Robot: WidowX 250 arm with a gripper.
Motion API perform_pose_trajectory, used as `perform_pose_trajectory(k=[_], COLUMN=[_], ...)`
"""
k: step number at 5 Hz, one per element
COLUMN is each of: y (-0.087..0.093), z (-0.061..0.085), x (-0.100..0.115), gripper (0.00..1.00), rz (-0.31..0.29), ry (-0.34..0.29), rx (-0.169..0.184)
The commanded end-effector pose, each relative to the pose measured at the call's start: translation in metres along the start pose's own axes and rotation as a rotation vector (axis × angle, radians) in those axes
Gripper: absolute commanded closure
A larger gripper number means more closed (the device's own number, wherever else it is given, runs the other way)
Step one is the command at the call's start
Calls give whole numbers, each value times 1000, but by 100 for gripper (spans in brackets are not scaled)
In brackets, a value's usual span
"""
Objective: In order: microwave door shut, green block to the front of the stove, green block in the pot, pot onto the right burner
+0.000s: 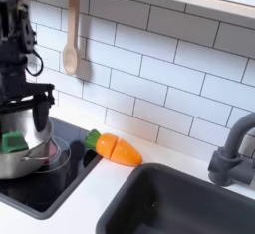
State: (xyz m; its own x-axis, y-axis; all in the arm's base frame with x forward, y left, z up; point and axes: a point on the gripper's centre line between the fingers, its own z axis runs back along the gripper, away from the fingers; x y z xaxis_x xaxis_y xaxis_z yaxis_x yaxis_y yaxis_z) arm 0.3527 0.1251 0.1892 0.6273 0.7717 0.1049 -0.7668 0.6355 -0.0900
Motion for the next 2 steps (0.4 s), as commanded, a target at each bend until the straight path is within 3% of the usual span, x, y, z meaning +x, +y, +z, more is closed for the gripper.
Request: perform_pose_trajectory(k=[1, 2], y=[-2, 0], z=[7, 9], x=[2, -1], gripper=[0, 0], rz=[3, -4], ry=[-1, 14], rx=[-23, -23])
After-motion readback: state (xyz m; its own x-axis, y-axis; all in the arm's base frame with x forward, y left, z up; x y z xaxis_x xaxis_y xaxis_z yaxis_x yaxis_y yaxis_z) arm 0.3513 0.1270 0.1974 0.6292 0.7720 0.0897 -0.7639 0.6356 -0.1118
